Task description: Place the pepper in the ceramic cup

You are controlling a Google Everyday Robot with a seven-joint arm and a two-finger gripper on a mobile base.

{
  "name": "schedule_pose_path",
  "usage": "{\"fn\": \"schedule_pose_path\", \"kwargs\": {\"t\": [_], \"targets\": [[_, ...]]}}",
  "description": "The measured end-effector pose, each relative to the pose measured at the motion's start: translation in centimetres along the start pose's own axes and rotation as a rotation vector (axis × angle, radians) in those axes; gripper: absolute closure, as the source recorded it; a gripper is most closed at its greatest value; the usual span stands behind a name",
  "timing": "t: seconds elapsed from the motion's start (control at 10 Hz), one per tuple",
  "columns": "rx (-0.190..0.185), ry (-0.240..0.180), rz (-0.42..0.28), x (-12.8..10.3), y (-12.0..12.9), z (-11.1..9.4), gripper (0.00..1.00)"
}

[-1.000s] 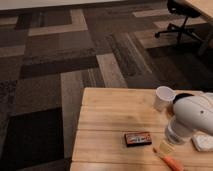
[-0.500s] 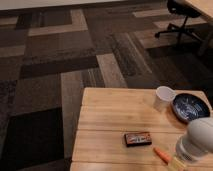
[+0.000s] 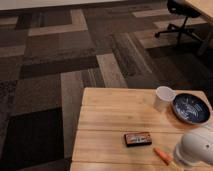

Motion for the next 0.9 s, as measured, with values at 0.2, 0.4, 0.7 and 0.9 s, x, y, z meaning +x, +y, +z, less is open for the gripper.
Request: {"fn": "schedule_pose_path", "kwargs": {"t": [0.2,0.4,0.7,0.9], "targets": [[0.010,0.013,-0.008,-0.2,-0.3,0.9,0.35],[0.009,0.019,-0.014,-0.7,-0.2,1.5,0.59],[0.002,0.018,0.009,-1.3,-0.3,0.4,0.99],[-0.025,0.012,0.035,-2.7,-1.6,-4.0,1.00]]}}
